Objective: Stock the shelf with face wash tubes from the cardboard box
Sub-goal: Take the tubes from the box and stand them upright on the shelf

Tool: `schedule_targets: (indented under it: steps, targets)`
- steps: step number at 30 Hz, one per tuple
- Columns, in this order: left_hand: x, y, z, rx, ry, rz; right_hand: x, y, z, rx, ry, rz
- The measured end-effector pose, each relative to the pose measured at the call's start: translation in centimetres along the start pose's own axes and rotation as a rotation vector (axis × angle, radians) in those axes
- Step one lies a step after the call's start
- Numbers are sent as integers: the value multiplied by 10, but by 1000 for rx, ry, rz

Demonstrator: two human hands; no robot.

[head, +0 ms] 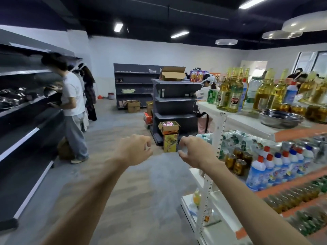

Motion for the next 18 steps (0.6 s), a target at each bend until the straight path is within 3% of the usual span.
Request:
schedule_targets:
  steps: [6,12,18]
  targets:
    - [-64,135,48,-13,-35,13,-53,125,-41,-44,14,0]
    - [-148,238,77,80,-278,-34,-122,229,-104,-110,13,-14]
    - [-238,363,87,91,-136,-75,-197,339,-189,-120,53,-4]
Point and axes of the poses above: each hand's wrist, its own y-axis towards the middle knuckle, its own x-axis out of the back of the hand, z = x × y, the point moved 4 cm from there along y, towards the middle knuckle, and after that the axes turned 8 degrees about y, right-handed, at the moved point
